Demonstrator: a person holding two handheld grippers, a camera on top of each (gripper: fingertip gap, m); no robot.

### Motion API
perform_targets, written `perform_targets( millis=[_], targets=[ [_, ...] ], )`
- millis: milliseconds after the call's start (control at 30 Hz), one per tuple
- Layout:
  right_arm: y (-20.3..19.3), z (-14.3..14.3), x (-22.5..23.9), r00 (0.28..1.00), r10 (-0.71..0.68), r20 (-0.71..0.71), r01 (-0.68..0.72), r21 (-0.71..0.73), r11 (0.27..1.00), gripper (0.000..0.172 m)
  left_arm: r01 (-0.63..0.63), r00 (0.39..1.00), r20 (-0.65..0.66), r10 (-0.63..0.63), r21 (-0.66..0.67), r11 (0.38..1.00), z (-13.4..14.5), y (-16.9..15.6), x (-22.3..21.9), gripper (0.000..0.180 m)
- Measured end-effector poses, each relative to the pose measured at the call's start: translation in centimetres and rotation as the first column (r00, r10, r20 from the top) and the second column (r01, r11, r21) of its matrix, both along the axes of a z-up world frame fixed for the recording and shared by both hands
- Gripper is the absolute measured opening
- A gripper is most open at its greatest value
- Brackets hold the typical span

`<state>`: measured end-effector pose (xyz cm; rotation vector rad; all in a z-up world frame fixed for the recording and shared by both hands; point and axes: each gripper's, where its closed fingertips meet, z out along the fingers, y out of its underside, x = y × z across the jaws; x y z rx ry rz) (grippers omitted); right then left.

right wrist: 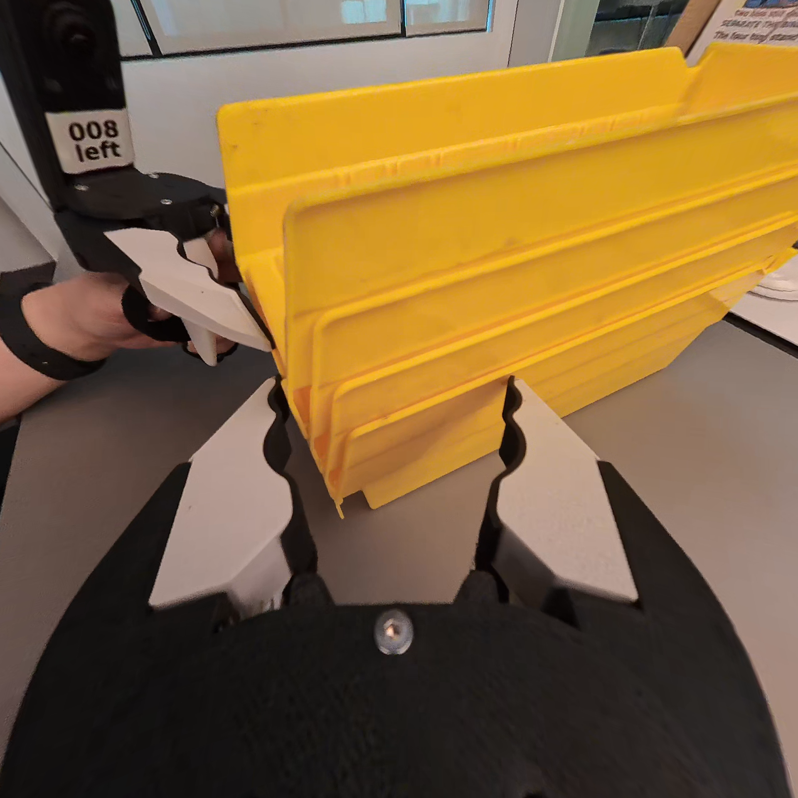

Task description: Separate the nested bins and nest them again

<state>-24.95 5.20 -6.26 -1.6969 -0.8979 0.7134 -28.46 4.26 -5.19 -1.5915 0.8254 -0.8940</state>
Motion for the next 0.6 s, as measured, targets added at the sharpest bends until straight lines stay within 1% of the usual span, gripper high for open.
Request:
perform_targets(
  millis=[167,367,600],
  targets=[
    [0.6,-0.5,-3.5,0.992,-0.008,0.123,0.001,0.056,0.998,0.096,-0.075,0.997,-0.016,0.075,0.015,0.997,0.0,0.6,-2.9,0.087],
    [0.7,-0.5,-9.6,0.993,0.041,0.113,-0.047,0.052,0.998,0.097,-0.146,0.989,-0.017,0.146,0.012,0.989,0.1,0.7,-8.8,0.087],
    [0.7,-0.4,-15.9,0.992,0.078,0.098,-0.084,0.057,0.995,0.096,-0.194,0.98,-0.043,0.194,0.0,0.981,0.1,0.5,-15.2,0.087]
  ],
)
